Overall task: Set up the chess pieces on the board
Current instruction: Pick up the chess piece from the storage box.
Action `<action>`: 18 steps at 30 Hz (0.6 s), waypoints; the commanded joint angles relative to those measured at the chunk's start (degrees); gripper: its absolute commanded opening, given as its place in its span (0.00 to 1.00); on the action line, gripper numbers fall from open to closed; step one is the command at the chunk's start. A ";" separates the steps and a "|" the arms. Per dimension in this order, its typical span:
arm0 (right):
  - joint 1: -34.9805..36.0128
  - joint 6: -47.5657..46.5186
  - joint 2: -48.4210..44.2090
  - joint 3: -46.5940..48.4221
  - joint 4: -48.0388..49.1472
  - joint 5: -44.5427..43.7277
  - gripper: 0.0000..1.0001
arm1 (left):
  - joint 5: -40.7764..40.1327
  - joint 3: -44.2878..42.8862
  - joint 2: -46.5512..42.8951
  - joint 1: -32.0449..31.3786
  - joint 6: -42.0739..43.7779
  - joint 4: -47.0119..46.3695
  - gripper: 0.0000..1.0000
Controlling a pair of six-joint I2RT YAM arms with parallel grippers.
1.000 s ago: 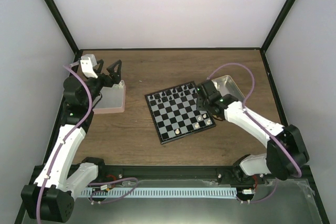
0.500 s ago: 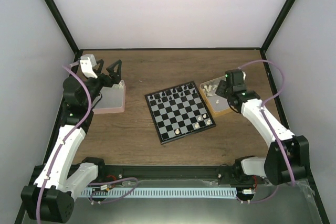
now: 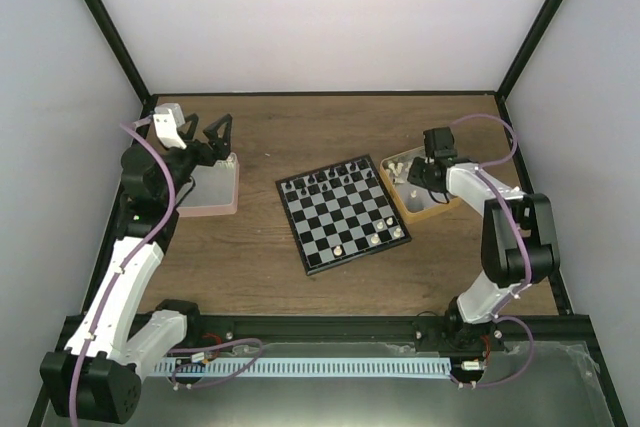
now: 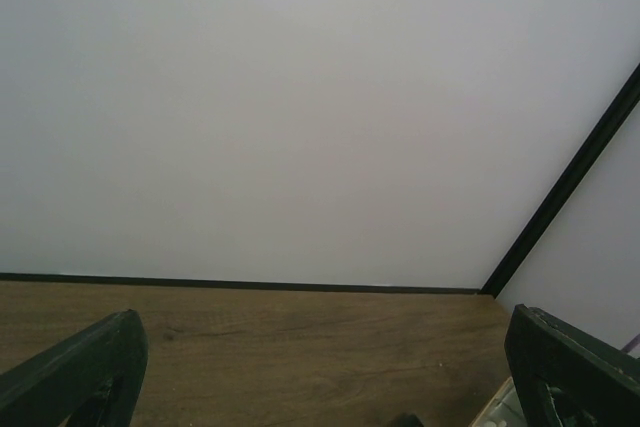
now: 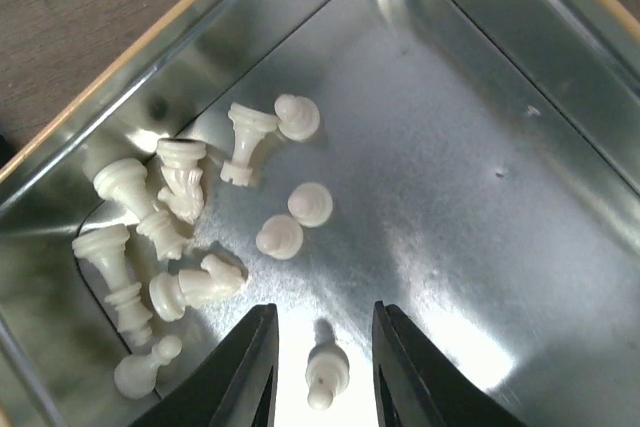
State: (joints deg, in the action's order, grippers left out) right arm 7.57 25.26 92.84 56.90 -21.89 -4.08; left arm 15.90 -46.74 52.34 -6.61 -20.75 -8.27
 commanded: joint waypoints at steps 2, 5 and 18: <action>-0.46 -1.94 3.40 4.30 1.99 -0.24 0.26 | 0.51 -0.54 0.06 0.37 0.37 -1.13 1.00; -0.45 -1.81 5.42 5.23 2.50 0.29 0.25 | 0.46 -0.54 -0.12 0.37 0.36 -1.09 1.00; -0.50 -0.84 9.83 8.21 3.51 -1.52 0.18 | 0.01 -0.57 -0.61 0.37 0.43 -0.87 1.00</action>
State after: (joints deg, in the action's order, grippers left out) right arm 7.57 24.45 100.82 62.43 -19.81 -5.98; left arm 15.73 -46.76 52.49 -6.61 -20.75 -8.21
